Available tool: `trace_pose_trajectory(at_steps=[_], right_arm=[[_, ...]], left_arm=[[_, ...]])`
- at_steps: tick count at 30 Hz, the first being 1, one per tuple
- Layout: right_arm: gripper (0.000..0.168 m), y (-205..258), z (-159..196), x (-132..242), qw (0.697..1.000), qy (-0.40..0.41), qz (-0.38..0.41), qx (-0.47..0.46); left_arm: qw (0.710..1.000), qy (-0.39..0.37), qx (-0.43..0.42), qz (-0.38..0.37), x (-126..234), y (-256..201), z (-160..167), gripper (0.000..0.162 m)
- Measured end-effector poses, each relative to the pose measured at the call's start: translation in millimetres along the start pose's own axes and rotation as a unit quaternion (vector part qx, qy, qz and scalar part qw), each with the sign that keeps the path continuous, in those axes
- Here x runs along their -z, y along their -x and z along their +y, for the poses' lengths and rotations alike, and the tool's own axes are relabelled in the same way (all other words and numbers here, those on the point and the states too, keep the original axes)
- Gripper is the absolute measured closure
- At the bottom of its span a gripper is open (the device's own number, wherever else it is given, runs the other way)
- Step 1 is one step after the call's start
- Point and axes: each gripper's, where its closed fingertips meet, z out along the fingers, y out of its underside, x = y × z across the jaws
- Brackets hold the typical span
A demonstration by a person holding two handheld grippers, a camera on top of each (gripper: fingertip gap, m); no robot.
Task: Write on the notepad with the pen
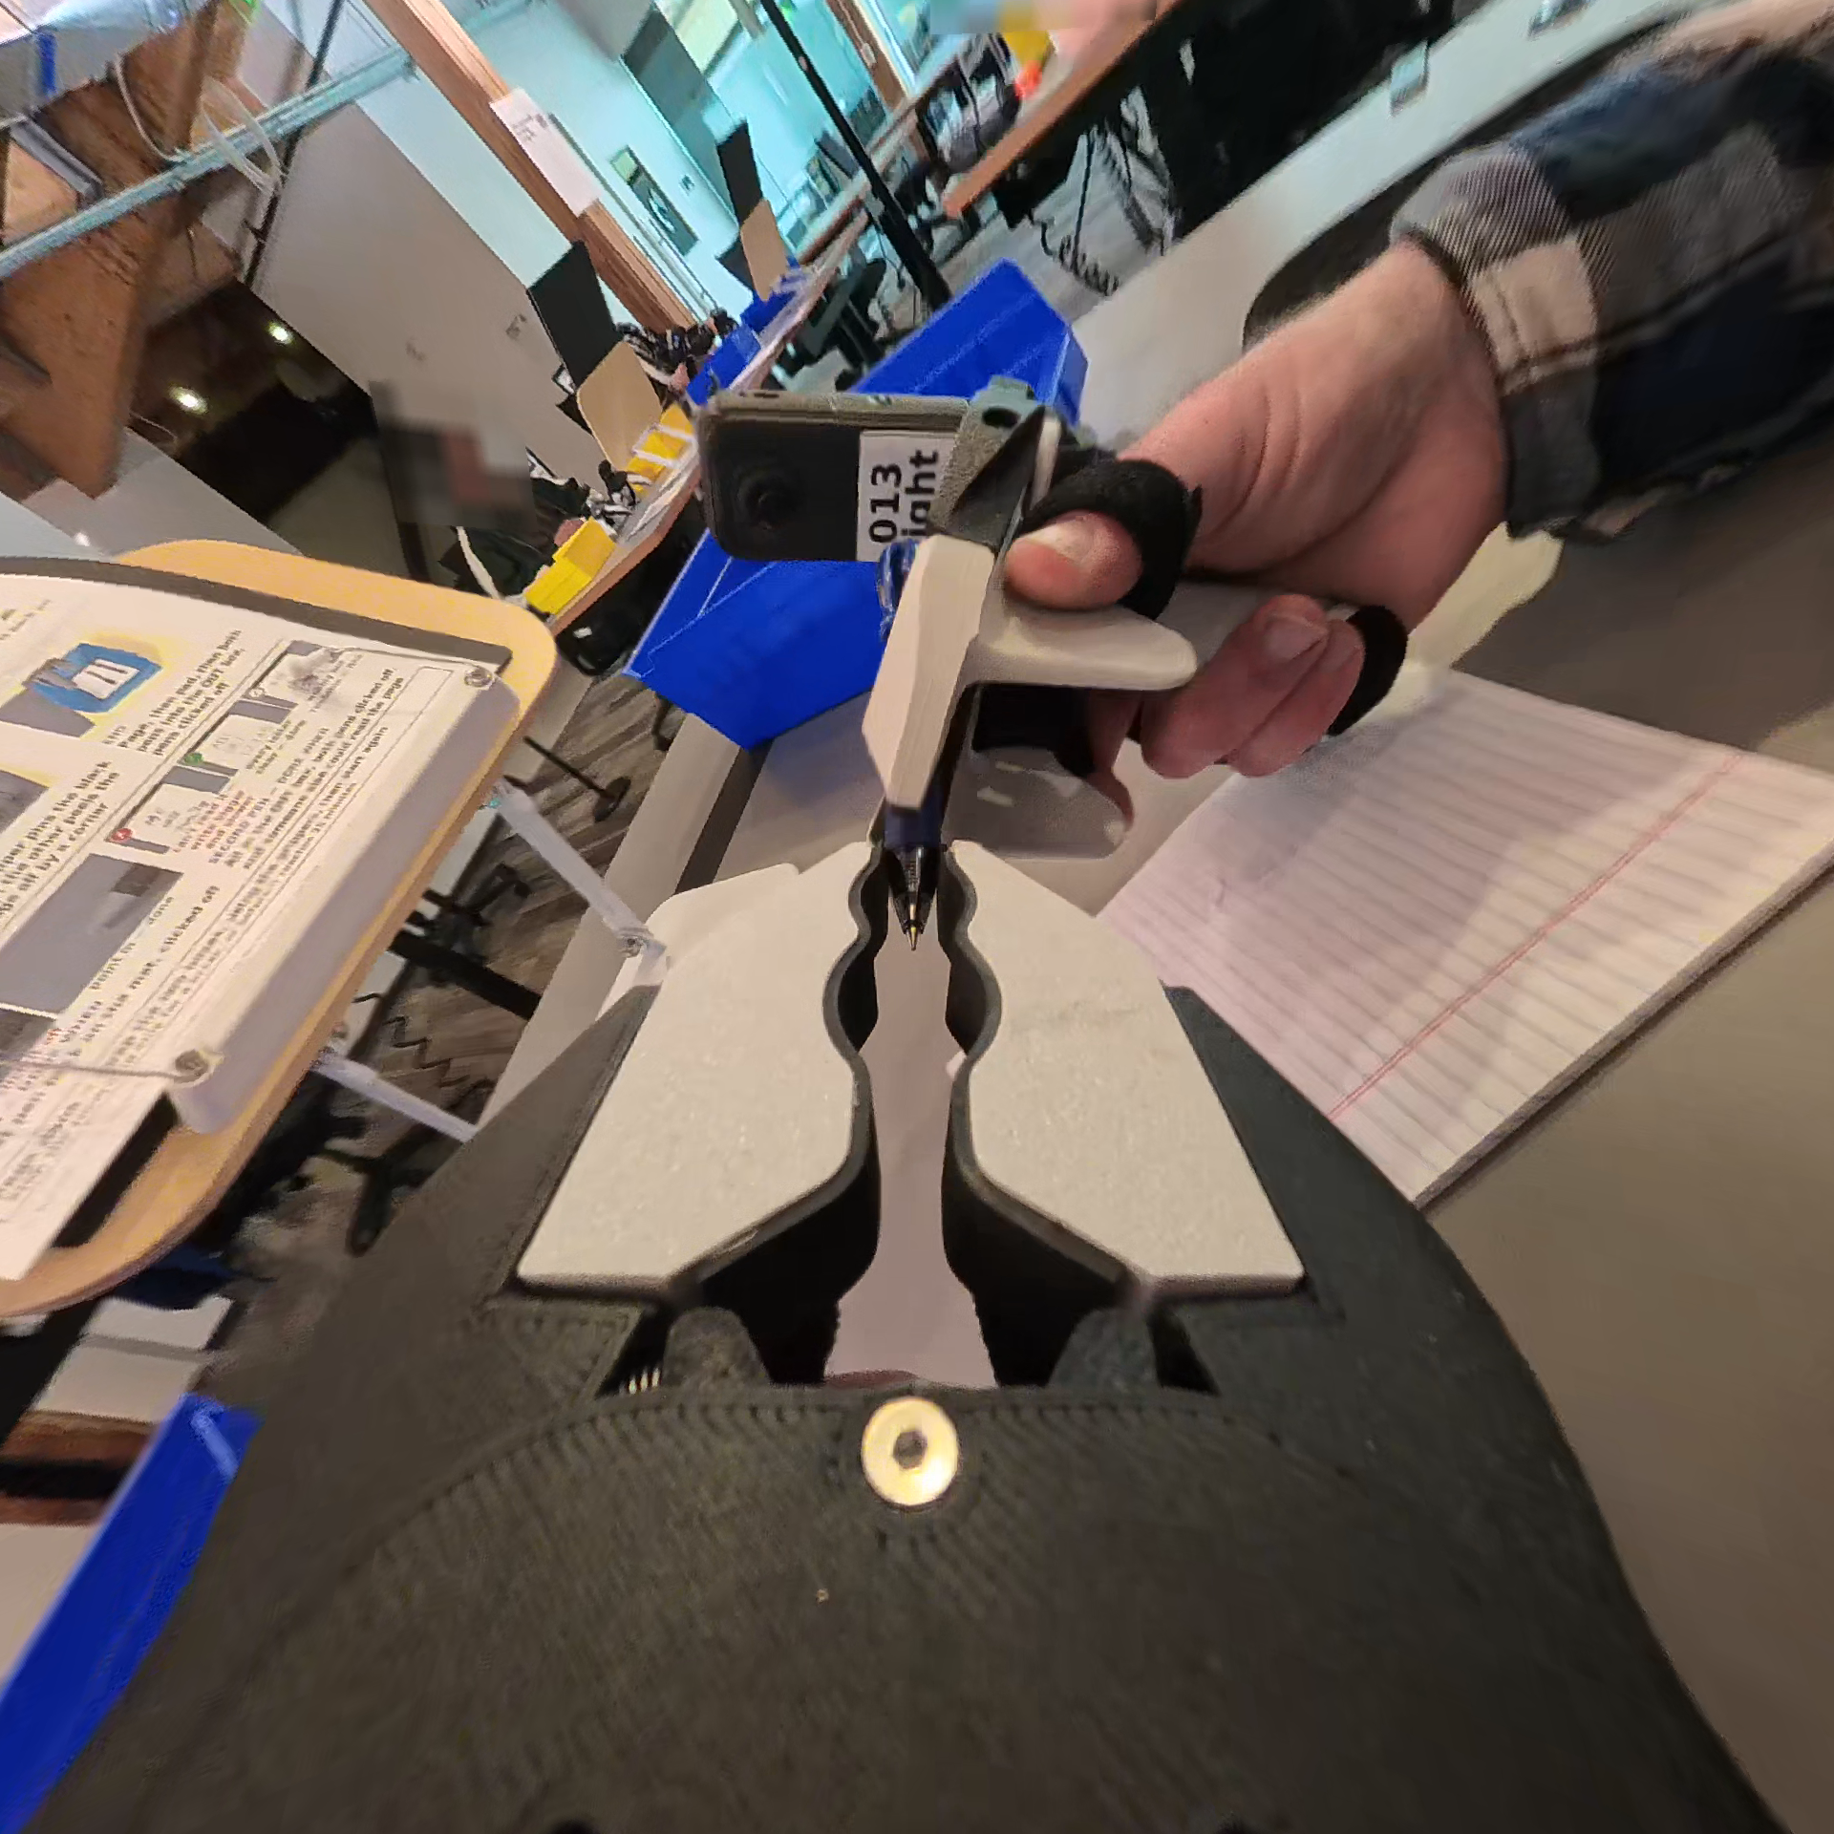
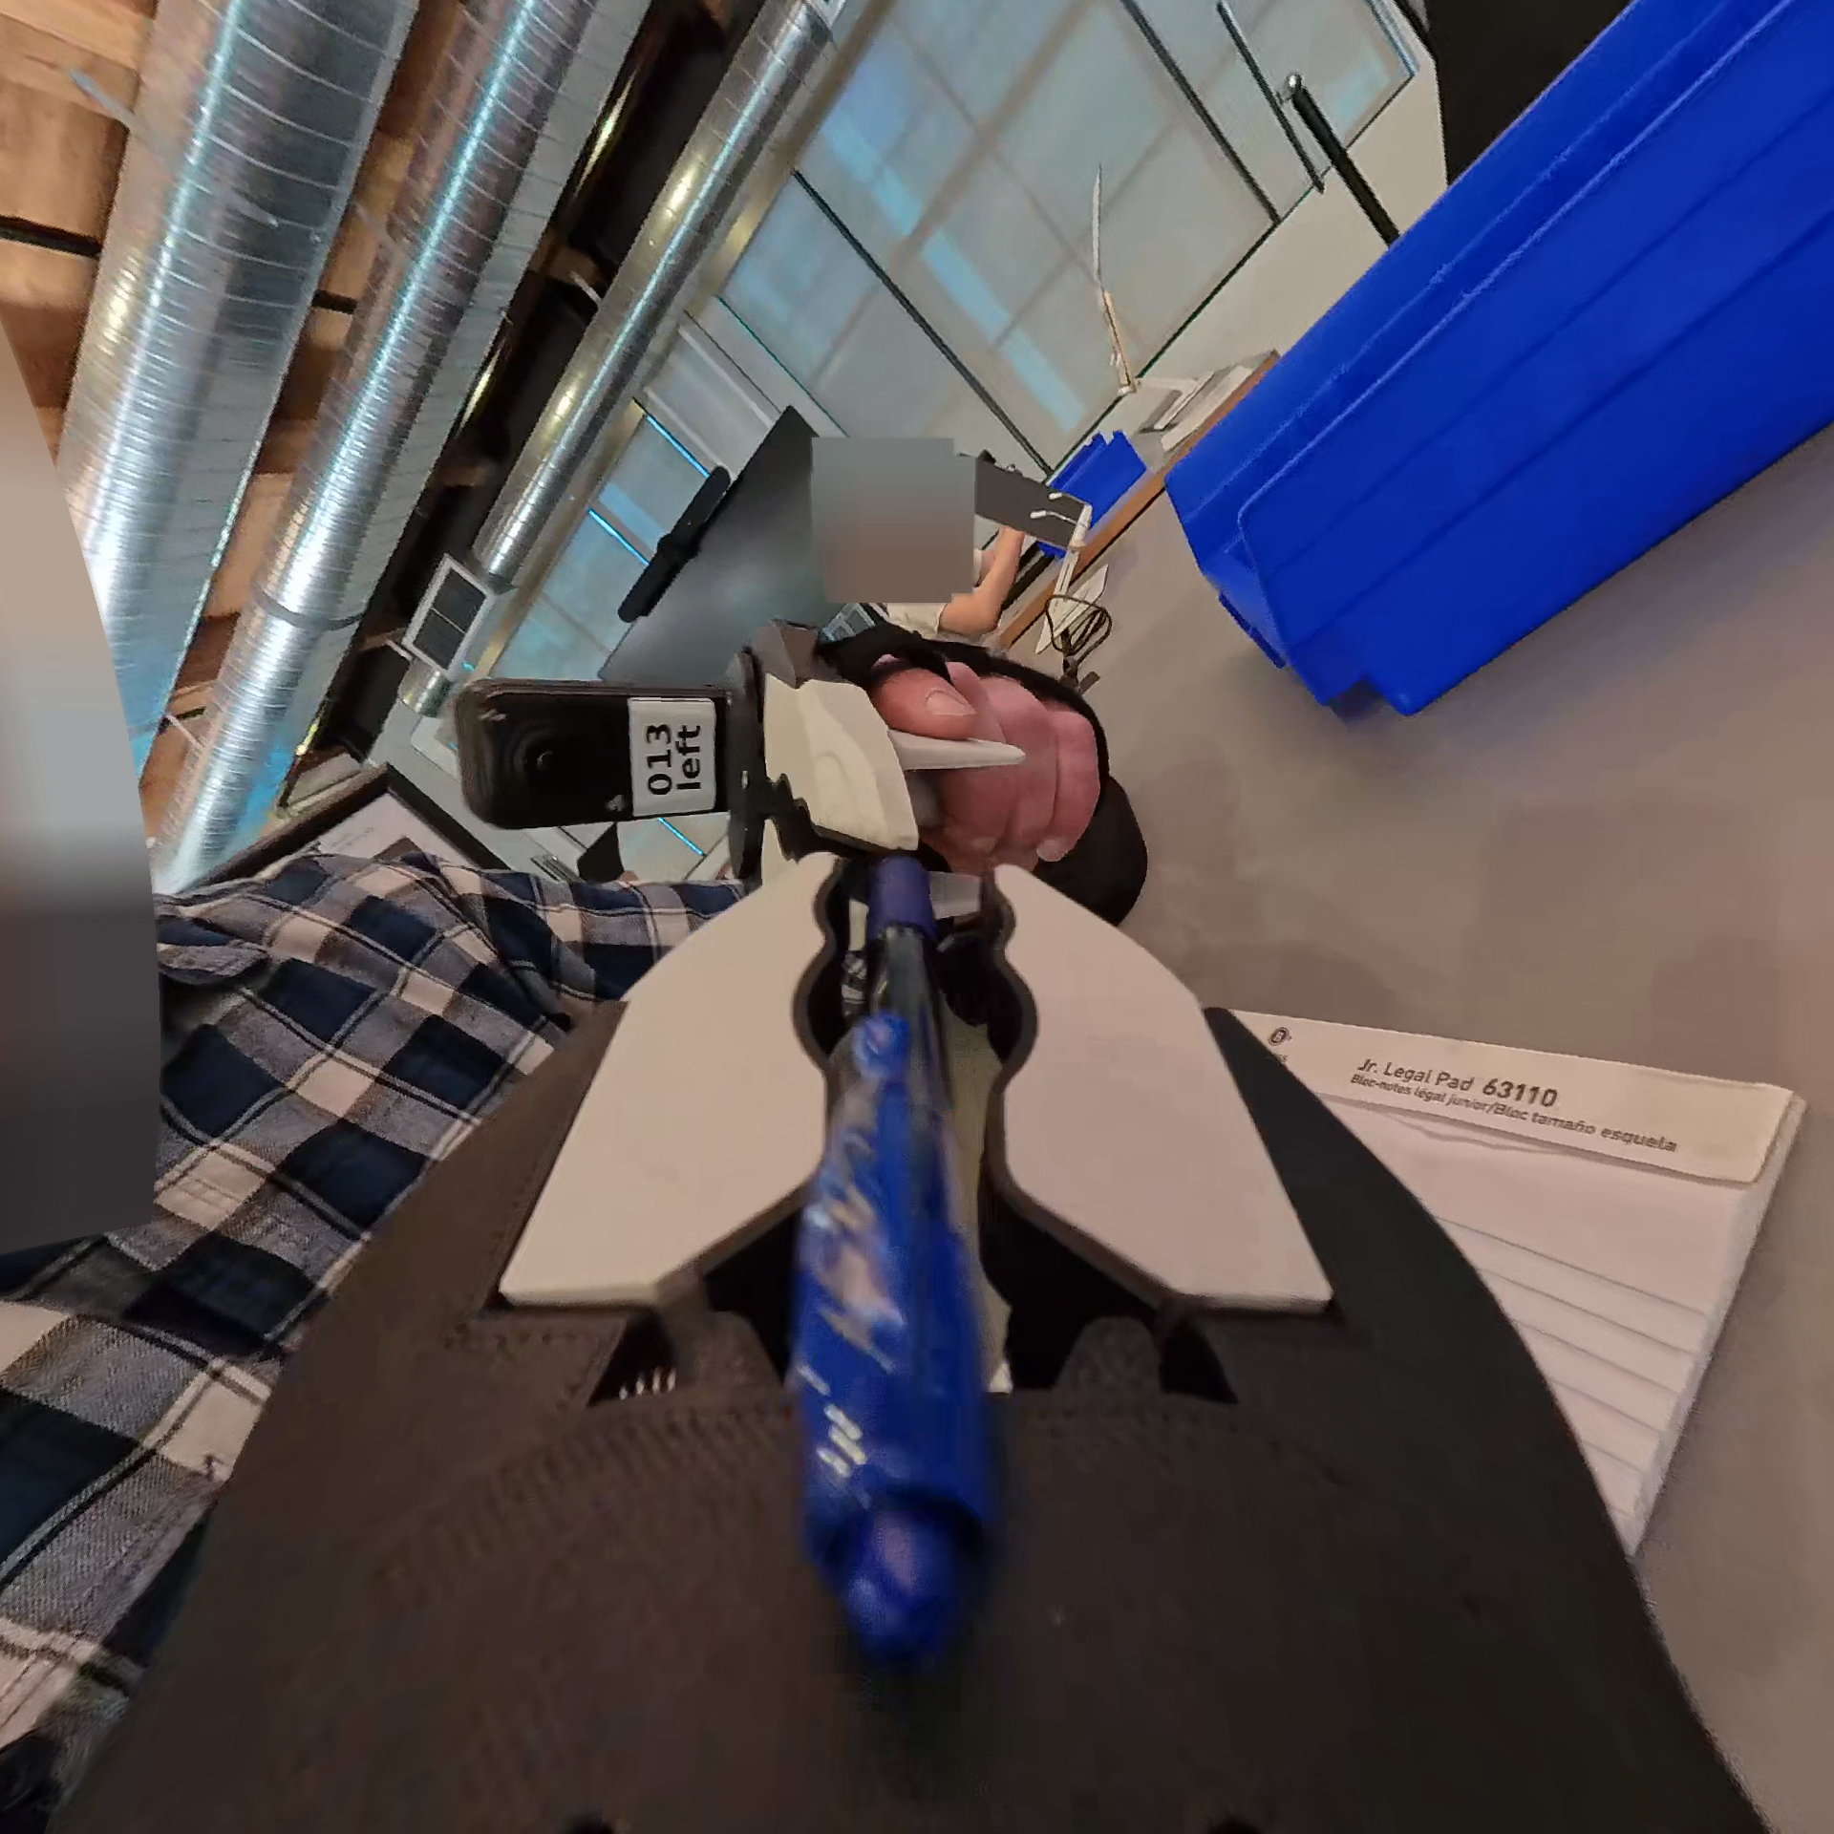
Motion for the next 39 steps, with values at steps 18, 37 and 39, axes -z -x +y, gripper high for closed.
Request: trace_pose_trajectory(at_steps=[18, 37, 39], right_arm=[[0.158, 7, -2, 32, 0.925, 0.241, 0.214, 0.202], [0.069, -19, -25, 70, 0.873, 0.212, 0.372, 0.235], [0.063, -29, -24, 74, 0.861, 0.201, 0.399, 0.243]], left_arm=[[0.969, 0.064, 0.188, 0.150, -28, -28, 10, 0.101], [0.920, -0.022, 0.376, 0.111, -31, 8, 24, 0.152], [0.917, -0.024, 0.382, 0.108, -30, 10, 26, 0.152]])
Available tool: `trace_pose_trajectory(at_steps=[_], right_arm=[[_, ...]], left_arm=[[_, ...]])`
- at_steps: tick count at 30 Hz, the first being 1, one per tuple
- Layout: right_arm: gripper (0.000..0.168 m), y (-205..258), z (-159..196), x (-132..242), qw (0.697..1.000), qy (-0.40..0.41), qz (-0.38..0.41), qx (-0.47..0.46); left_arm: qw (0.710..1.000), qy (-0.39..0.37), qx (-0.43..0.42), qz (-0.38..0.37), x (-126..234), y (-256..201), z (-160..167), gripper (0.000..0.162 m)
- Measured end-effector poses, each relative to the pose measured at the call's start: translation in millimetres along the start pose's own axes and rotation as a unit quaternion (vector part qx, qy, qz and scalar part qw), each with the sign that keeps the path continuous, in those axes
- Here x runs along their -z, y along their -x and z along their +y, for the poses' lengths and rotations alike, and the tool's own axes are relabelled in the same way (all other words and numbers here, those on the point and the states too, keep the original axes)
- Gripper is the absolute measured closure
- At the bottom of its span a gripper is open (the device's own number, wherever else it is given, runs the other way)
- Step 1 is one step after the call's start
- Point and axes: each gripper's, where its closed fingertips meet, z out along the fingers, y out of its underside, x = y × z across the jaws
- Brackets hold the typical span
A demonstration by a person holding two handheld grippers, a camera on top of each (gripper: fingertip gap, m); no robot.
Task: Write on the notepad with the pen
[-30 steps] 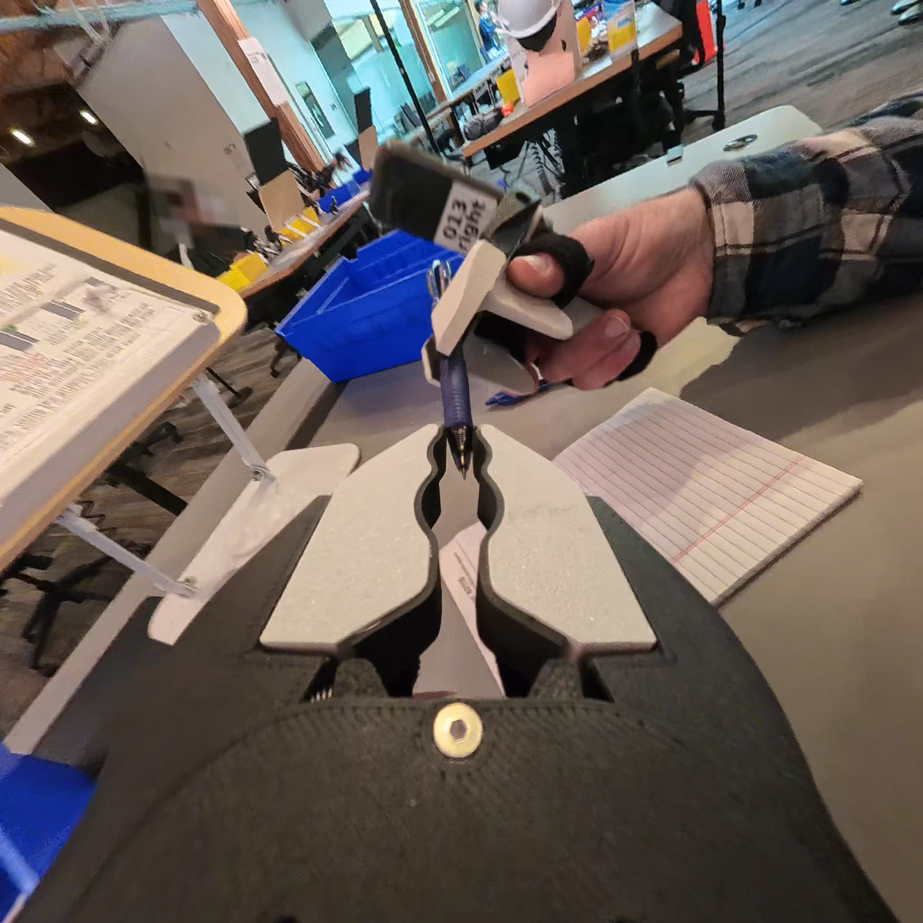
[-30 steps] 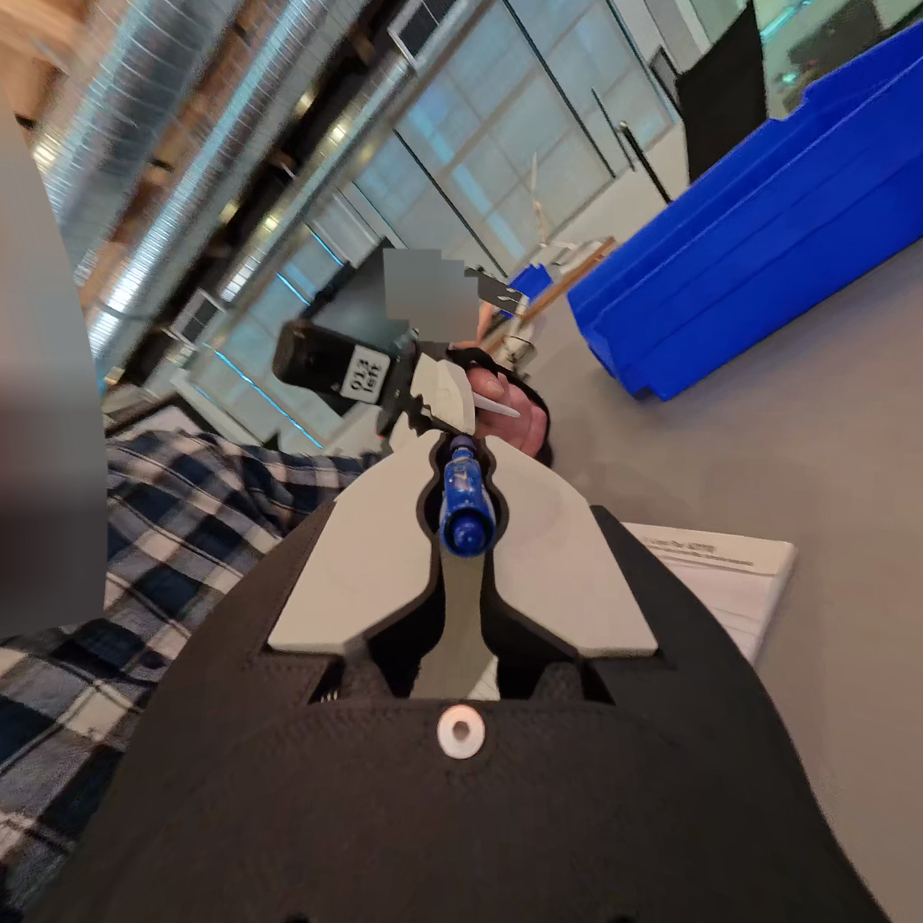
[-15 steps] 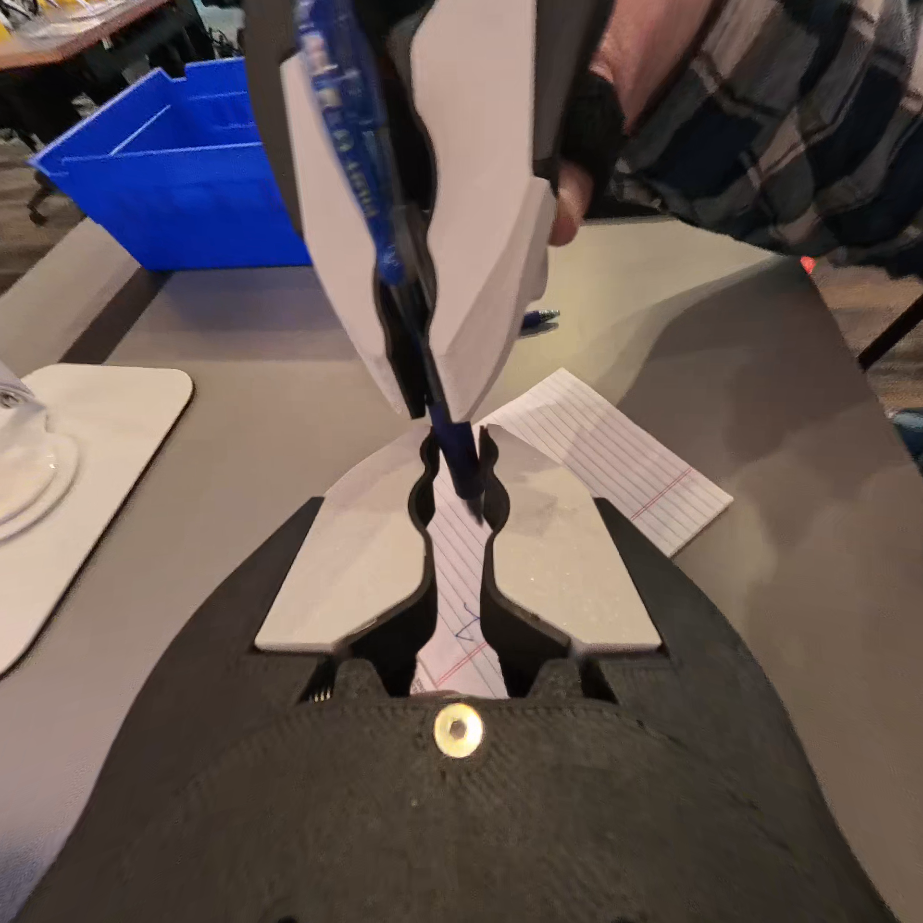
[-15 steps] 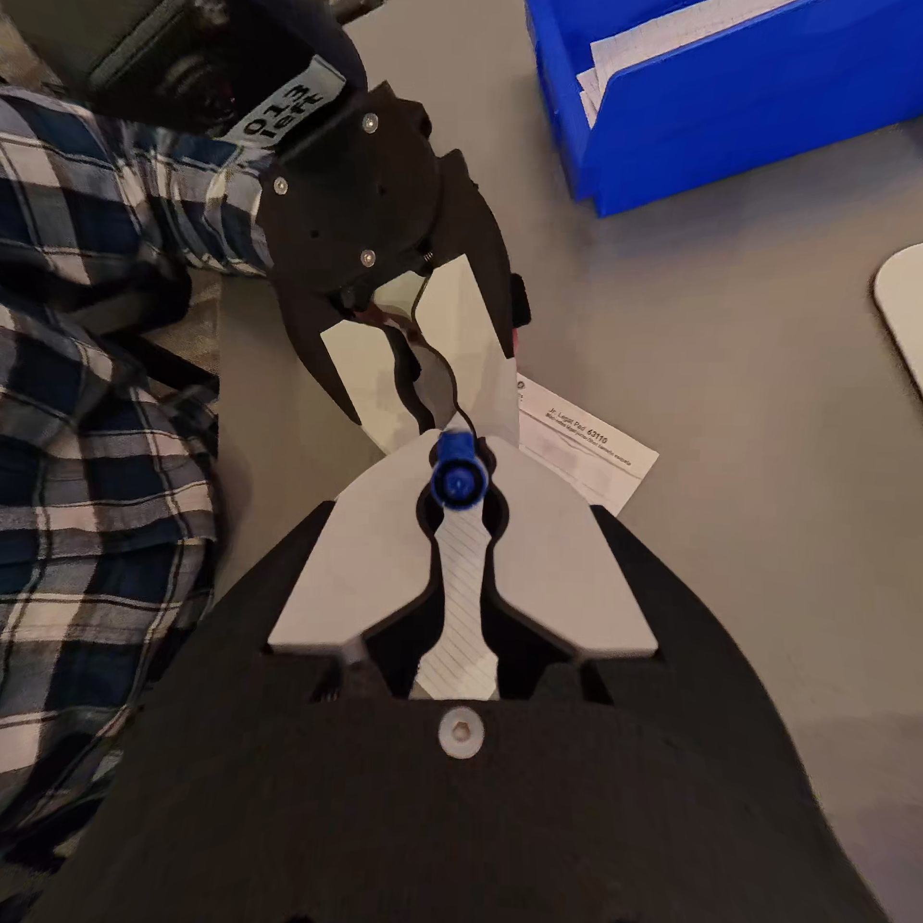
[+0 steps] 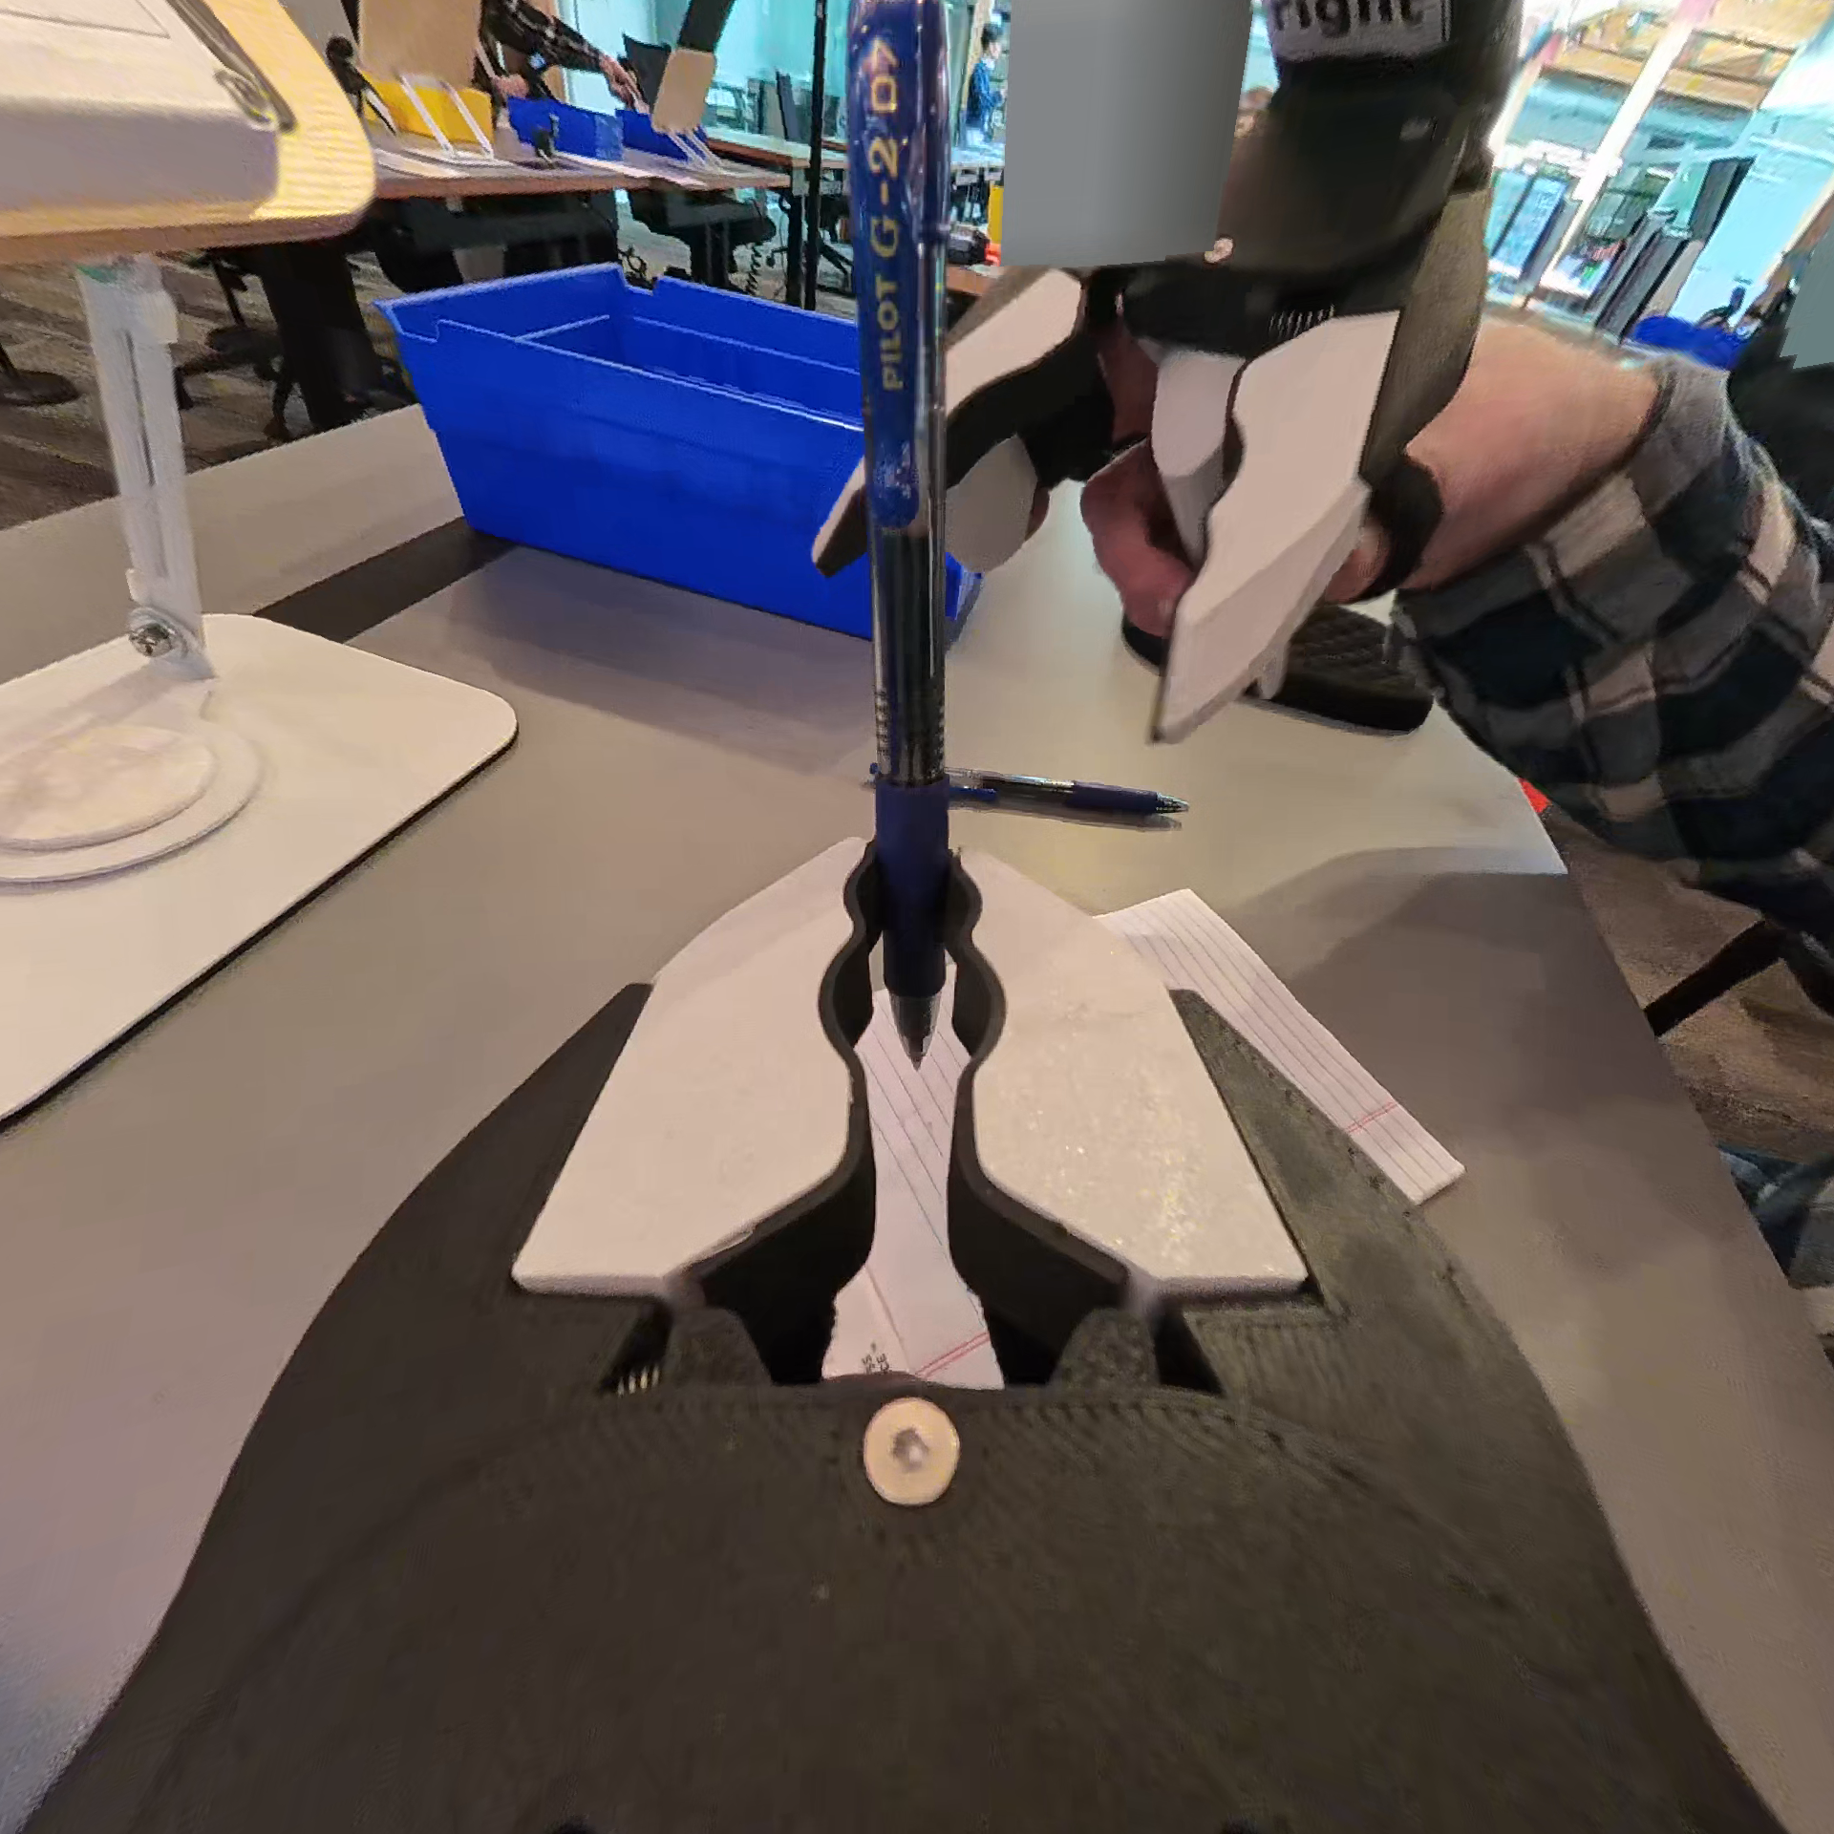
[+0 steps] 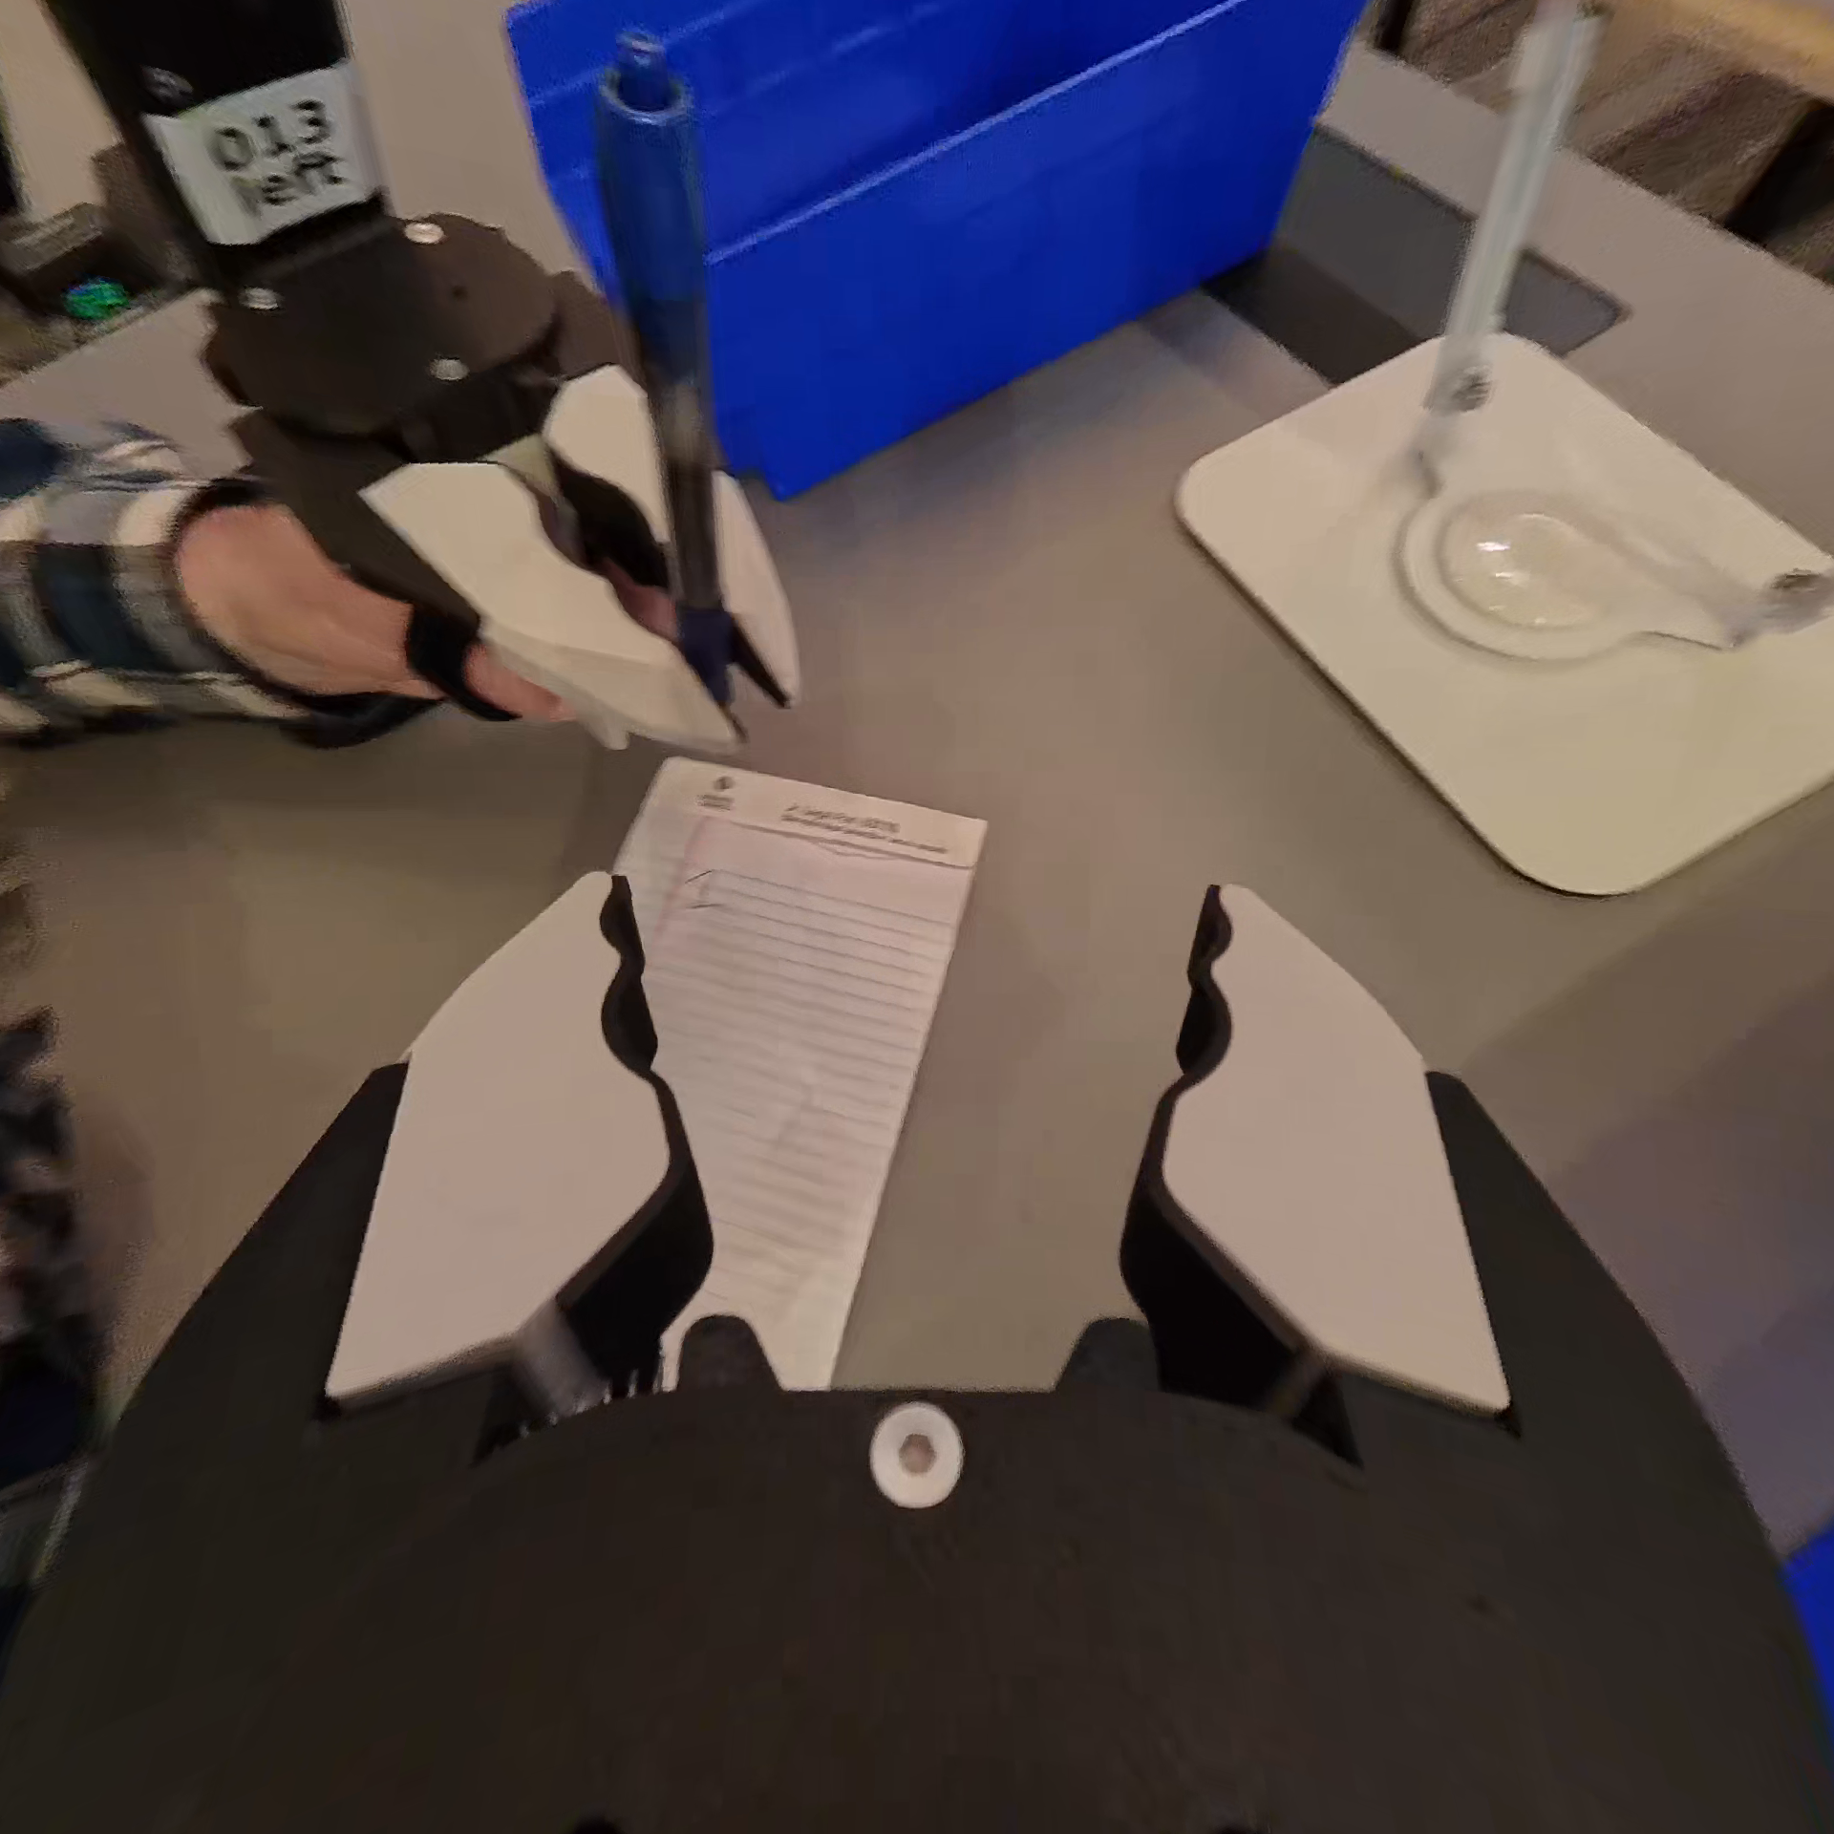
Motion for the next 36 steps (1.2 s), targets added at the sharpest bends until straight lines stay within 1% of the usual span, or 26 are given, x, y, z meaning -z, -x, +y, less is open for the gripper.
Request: trace_pose_trajectory(at_steps=[2, 4, 8, 9, 11, 13, 17, 19, 21, 22, 24, 26, 27, 28, 30, 31, 32, 33, 35, 36], right_arm=[[0.063, -7, 10, -8, 0.999, 0.020, 0.028, 0.002], [0.061, -4, 10, -16, 1.000, 0.009, 0.024, -0.014], [0.045, -19, 18, -29, 0.997, 0.023, 0.072, -0.011], [0.043, -21, 20, -33, 0.997, 0.025, 0.074, -0.016], [0.043, -23, 27, -43, 0.996, 0.038, 0.075, -0.024], [0.038, -19, 30, -55, 0.997, 0.035, 0.047, -0.052], [0.032, -25, 39, -76, 0.996, 0.043, 0.036, -0.073], [0.031, -33, 44, -85, 0.994, 0.049, 0.037, -0.089], [0.043, -53, 49, -90, 0.992, 0.066, 0.090, -0.062], [0.045, -58, 47, -94, 0.991, 0.057, 0.096, -0.072], [0.044, -72, 39, -99, 0.989, 0.019, 0.108, -0.101], [0.045, -95, 41, -99, 0.981, 0.017, 0.153, -0.118], [0.045, -100, 46, -102, 0.978, 0.032, 0.157, -0.131], [0.040, -103, 50, -104, 0.977, 0.049, 0.161, -0.131], [0.039, -105, 56, -109, 0.975, 0.081, 0.172, -0.115], [0.038, -105, 58, -111, 0.975, 0.089, 0.177, -0.104], [0.033, -103, 58, -112, 0.975, 0.093, 0.176, -0.098], [0.035, -100, 58, -113, 0.976, 0.093, 0.170, -0.096], [0.023, -95, 60, -115, 0.979, 0.100, 0.157, -0.087], [0.023, -93, 60, -115, 0.979, 0.102, 0.156, -0.084]], left_arm=[[1.000, -0.006, -0.002, -0.016, 3, 5, 0, 0.152], [1.000, -0.002, 0.000, -0.016, 3, 6, 2, 0.151], [0.999, 0.001, 0.001, -0.036, 4, 13, 5, 0.152], [0.999, 0.001, 0.001, -0.042, 4, 15, 6, 0.152], [0.999, 0.007, 0.001, -0.041, 3, 16, 8, 0.151], [0.999, 0.006, 0.010, -0.043, 3, 18, 10, 0.152], [0.999, 0.009, 0.017, -0.046, 3, 22, 12, 0.152], [0.999, 0.009, 0.017, -0.047, 4, 23, 12, 0.152], [0.999, 0.012, 0.018, -0.046, 3, 23, 14, 0.151], [0.999, 0.012, 0.018, -0.046, 3, 23, 14, 0.151], [0.999, 0.013, 0.017, -0.048, 3, 24, 15, 0.151], [0.999, 0.013, 0.016, -0.049, 3, 24, 15, 0.151], [0.999, 0.013, 0.018, -0.049, 3, 24, 15, 0.151], [0.998, 0.015, 0.019, -0.049, 3, 25, 16, 0.151], [0.999, 0.014, 0.021, -0.047, 3, 24, 16, 0.151], [0.999, 0.015, 0.022, -0.045, 2, 24, 17, 0.151], [0.999, 0.018, 0.021, -0.045, 2, 24, 17, 0.152], [0.999, 0.020, 0.020, -0.045, 2, 24, 18, 0.151], [0.999, 0.019, 0.023, -0.042, 2, 23, 18, 0.152], [0.999, 0.020, 0.022, -0.042, 1, 23, 19, 0.151]])
